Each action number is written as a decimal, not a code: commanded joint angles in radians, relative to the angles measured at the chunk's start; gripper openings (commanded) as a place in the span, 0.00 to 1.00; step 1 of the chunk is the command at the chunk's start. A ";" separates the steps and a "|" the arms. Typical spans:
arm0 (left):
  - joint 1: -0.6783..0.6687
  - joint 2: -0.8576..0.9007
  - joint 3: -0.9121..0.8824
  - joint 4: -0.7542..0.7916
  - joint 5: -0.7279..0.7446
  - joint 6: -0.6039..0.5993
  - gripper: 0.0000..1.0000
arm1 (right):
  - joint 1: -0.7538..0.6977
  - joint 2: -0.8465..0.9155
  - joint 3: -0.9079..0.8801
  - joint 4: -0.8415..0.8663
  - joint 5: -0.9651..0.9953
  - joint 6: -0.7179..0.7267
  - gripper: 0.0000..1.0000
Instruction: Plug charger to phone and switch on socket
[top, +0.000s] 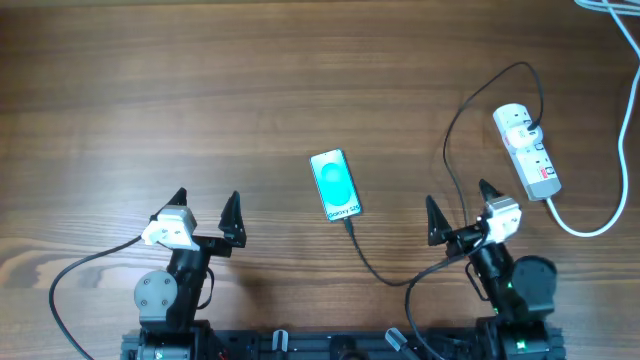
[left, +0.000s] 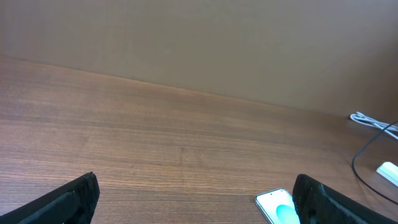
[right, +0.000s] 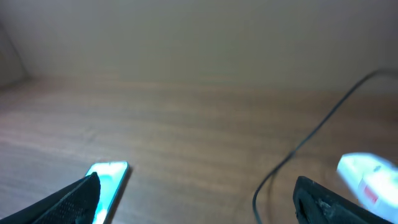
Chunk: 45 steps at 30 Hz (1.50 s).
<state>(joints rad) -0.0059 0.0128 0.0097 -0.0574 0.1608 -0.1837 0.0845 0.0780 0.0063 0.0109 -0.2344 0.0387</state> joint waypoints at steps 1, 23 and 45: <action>-0.003 -0.010 -0.004 -0.007 -0.009 0.019 1.00 | 0.001 -0.074 -0.001 0.001 0.021 -0.090 1.00; -0.003 -0.010 -0.004 -0.007 -0.009 0.019 1.00 | 0.001 -0.074 -0.001 0.004 0.031 -0.089 1.00; -0.003 -0.010 -0.004 -0.007 -0.009 0.019 1.00 | -0.016 -0.073 -0.001 0.003 0.032 -0.089 1.00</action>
<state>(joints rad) -0.0059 0.0128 0.0097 -0.0574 0.1608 -0.1837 0.0723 0.0193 0.0063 0.0113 -0.2192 -0.0322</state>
